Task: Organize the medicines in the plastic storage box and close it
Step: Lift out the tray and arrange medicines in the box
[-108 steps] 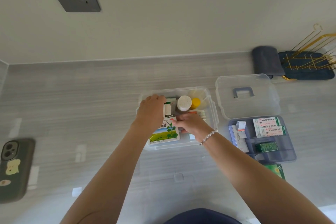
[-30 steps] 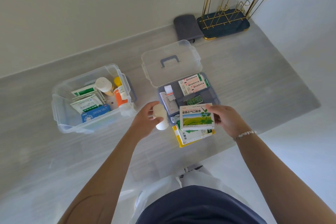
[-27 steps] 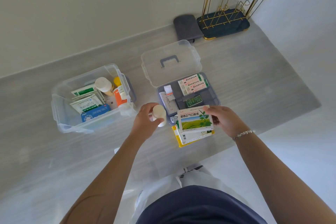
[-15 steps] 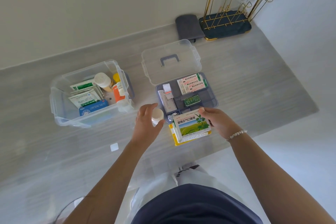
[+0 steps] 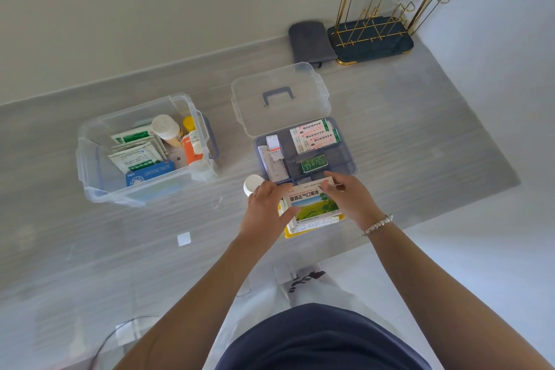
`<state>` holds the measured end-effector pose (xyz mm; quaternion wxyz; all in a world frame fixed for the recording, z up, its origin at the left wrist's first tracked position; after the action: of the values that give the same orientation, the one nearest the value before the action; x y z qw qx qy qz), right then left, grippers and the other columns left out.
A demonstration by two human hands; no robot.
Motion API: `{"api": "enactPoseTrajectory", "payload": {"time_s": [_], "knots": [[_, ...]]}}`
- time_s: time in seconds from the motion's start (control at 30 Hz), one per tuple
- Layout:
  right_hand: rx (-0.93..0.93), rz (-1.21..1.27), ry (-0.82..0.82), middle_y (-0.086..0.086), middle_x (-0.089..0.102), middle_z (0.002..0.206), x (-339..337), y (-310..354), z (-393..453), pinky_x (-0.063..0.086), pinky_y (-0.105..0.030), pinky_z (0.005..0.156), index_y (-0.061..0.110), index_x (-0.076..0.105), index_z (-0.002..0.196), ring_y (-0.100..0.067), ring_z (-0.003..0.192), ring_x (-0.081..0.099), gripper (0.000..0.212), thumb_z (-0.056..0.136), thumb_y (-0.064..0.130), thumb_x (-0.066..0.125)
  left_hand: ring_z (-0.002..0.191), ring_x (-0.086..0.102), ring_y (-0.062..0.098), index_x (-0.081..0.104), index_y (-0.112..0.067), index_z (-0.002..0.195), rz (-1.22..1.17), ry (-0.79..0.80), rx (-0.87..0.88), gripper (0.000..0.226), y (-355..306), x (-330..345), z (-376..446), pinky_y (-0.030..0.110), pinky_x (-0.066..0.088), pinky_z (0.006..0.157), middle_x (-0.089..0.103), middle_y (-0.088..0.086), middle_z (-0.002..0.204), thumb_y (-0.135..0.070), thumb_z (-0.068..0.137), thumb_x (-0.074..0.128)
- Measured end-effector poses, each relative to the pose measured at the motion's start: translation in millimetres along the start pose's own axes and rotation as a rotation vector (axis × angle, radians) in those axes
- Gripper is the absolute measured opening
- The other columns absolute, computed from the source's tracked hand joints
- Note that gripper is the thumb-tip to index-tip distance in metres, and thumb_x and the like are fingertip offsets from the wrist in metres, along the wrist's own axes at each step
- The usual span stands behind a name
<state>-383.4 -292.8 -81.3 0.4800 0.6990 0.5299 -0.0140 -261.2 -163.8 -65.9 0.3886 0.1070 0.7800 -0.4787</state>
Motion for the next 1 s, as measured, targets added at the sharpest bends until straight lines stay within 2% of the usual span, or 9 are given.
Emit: {"api": "enactPoseTrajectory", "payload": {"time_s": [0.17, 0.3, 0.4, 0.5, 0.63, 0.7, 0.8, 0.9, 1.0], "knots": [[0.003, 0.025, -0.053, -0.005, 0.064, 0.115, -6, -1, -1, 0.046, -0.012, 0.053, 0.021, 0.051, 0.130, -0.012, 0.089, 0.060, 0.040, 0.090, 0.028, 0.054, 0.105, 0.051, 0.017, 0.052, -0.023, 0.124, -0.002, 0.019, -0.007, 0.042, -2, -2, 2, 0.034, 0.050, 0.090, 0.053, 0.000, 0.117, -0.033, 0.085, 0.062], [-0.067, 0.049, -0.115, 0.003, 0.060, 0.115, -17, 19, -5, 0.043, -0.005, 0.051, 0.019, 0.054, 0.127, -0.008, 0.100, 0.054, 0.039, 0.089, 0.027, 0.056, 0.085, 0.053, 0.006, 0.054, -0.020, 0.122, -0.062, -0.019, 0.012, 0.033, -4, -23, 1, 0.010, 0.044, 0.070, 0.054, 0.002, 0.116, -0.033, 0.092, 0.050], [-0.172, 0.069, -0.112, 0.007, 0.062, 0.120, -19, 54, -7, 0.042, -0.008, 0.070, 0.023, 0.058, 0.122, -0.003, 0.099, 0.054, 0.035, 0.088, 0.029, 0.056, 0.075, 0.052, -0.002, 0.057, -0.021, 0.118, -0.110, -0.100, -0.016, 0.028, 1, -54, 2, 0.000, 0.037, 0.059, 0.053, -0.005, 0.108, -0.030, 0.094, 0.046], [-0.253, 0.156, -0.077, 0.006, 0.066, 0.112, -12, 95, -10, 0.047, -0.017, 0.080, 0.026, 0.063, 0.114, 0.000, 0.094, 0.058, 0.028, 0.087, 0.029, 0.058, 0.076, 0.053, 0.002, 0.060, -0.019, 0.114, -0.171, -0.207, -0.039, 0.025, 7, -95, 1, -0.001, 0.039, 0.061, 0.054, -0.006, 0.103, -0.023, 0.094, 0.046], [-0.336, 0.227, -0.028, 0.007, 0.067, 0.097, 10, 150, -13, 0.052, -0.036, 0.090, 0.024, 0.066, 0.109, -0.008, 0.093, 0.062, 0.023, 0.087, 0.023, 0.060, 0.077, 0.055, 0.010, 0.062, -0.016, 0.102, -0.271, -0.284, -0.049, 0.020, 21, -146, -2, -0.001, 0.037, 0.062, 0.061, 0.000, 0.092, -0.015, 0.093, 0.045], [-0.366, 0.234, 0.007, 0.004, 0.068, 0.097, 27, 174, -13, 0.052, -0.037, 0.090, 0.025, 0.067, 0.107, -0.014, 0.094, 0.064, 0.022, 0.086, 0.022, 0.061, 0.079, 0.060, 0.011, 0.063, -0.018, 0.098, -0.320, -0.313, -0.062, 0.019, 31, -169, -4, 0.001, 0.038, 0.061, 0.063, -0.001, 0.090, -0.015, 0.093, 0.045], [-0.411, 0.218, 0.075, 0.001, 0.070, 0.095, 55, 208, -10, 0.053, -0.036, 0.090, 0.024, 0.067, 0.106, -0.018, 0.094, 0.065, 0.021, 0.086, 0.020, 0.061, 0.073, 0.060, 0.000, 0.065, -0.019, 0.099, -0.330, -0.380, -0.103, 0.022, 55, -202, -5, 0.001, 0.038, 0.059, 0.063, -0.003, 0.089, -0.017, 0.093, 0.044], [-0.424, 0.192, 0.122, 0.000, 0.070, 0.096, 84, 236, -2, 0.053, -0.039, 0.089, 0.022, 0.068, 0.105, -0.018, 0.093, 0.066, 0.021, 0.086, 0.018, 0.061, 0.082, 0.058, 0.009, 0.065, -0.020, 0.099, -0.294, -0.385, -0.214, 0.024, 88, -225, -1, 0.015, 0.043, 0.069, 0.061, -0.004, 0.096, -0.020, 0.094, 0.042], [-0.399, 0.151, 0.174, -0.001, 0.070, 0.097, 112, 253, 9, 0.054, -0.041, 0.089, 0.020, 0.068, 0.107, -0.020, 0.092, 0.066, 0.023, 0.085, 0.016, 0.061, 0.079, 0.055, 0.014, 0.063, -0.025, 0.088, -0.304, -0.329, -0.331, 0.022, 123, -235, 6, 0.021, 0.042, 0.061, 0.059, -0.006, 0.087, -0.022, 0.093, 0.041]]}}
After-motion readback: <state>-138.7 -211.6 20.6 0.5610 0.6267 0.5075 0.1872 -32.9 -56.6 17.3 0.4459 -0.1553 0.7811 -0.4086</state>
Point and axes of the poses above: each hand's wrist, its own z-axis towards the middle knuckle, its own x-axis out of the palm, y = z × x, the point moved 8 cm from there along z, towards the middle knuckle
